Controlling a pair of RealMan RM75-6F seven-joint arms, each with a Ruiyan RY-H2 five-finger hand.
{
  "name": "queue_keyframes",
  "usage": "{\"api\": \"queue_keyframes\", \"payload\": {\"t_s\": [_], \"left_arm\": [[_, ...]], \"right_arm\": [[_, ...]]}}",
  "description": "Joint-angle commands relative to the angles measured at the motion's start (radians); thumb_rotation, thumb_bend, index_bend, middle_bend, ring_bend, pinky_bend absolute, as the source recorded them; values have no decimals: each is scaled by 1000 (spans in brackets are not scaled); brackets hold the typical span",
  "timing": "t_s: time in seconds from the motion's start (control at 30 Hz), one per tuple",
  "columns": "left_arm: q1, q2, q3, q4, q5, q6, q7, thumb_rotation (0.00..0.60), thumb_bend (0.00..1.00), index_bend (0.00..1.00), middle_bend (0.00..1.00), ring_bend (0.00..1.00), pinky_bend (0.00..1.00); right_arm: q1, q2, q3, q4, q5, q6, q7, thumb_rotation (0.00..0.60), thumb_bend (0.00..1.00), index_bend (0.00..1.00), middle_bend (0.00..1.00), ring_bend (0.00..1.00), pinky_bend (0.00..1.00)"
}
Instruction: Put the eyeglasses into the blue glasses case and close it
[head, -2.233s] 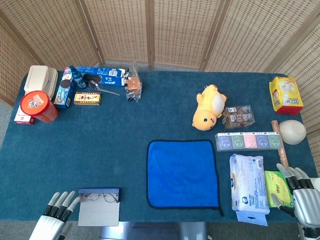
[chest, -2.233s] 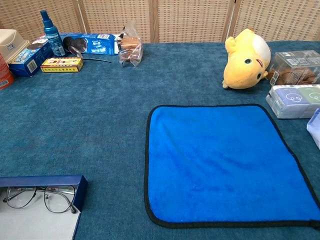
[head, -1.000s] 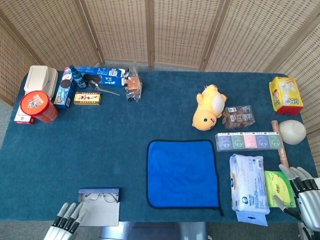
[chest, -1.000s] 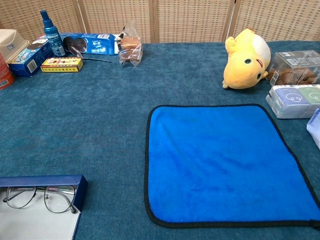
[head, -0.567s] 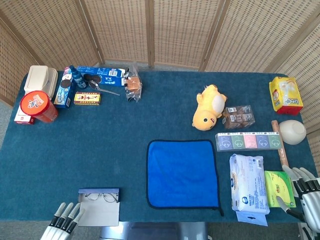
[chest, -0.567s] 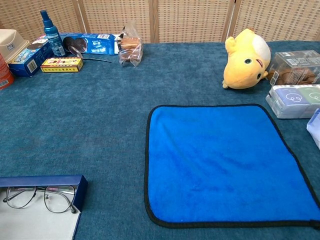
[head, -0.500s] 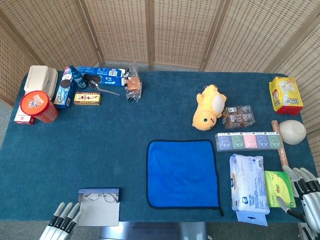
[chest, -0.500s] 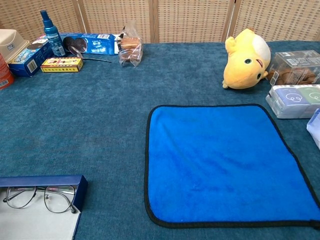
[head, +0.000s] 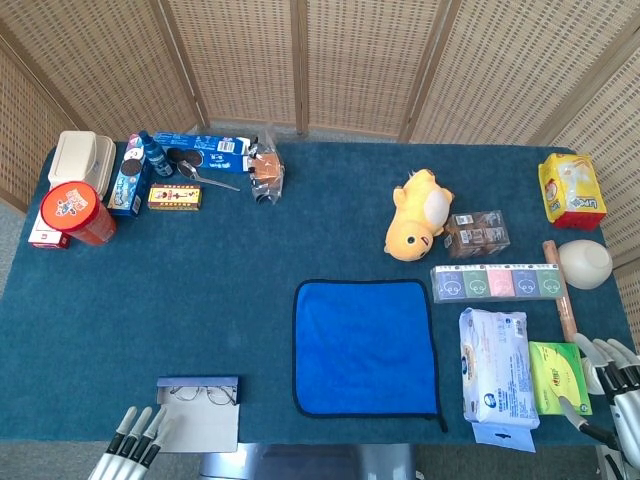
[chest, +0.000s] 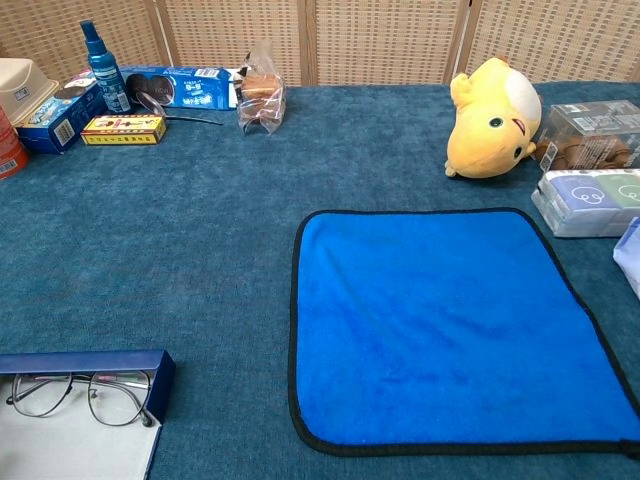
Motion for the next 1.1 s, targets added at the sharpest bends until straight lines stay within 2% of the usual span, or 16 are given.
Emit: {"api": "queue_keyframes", "payload": {"t_s": [0.03, 0.57, 1.1], "left_arm": [[0, -7, -10, -21, -4, -11, 32, 600, 364, 0, 0, 0, 0], [-7, -39, -8, -5, 9, -41, 98, 600, 364, 0, 0, 0, 0], [-33, -48, -13, -6, 24, -21, 76, 600, 328, 0, 0, 0, 0]], "right_arm": [[-2, 1, 1, 7, 3, 5, 12, 568, 287, 76, 206, 172, 165], [-11, 4, 8, 26, 8, 36, 72, 570, 286, 75, 206, 176, 165], [-30, -3, 7, 42, 15, 59, 94, 568, 286, 75, 206, 176, 165]]}}
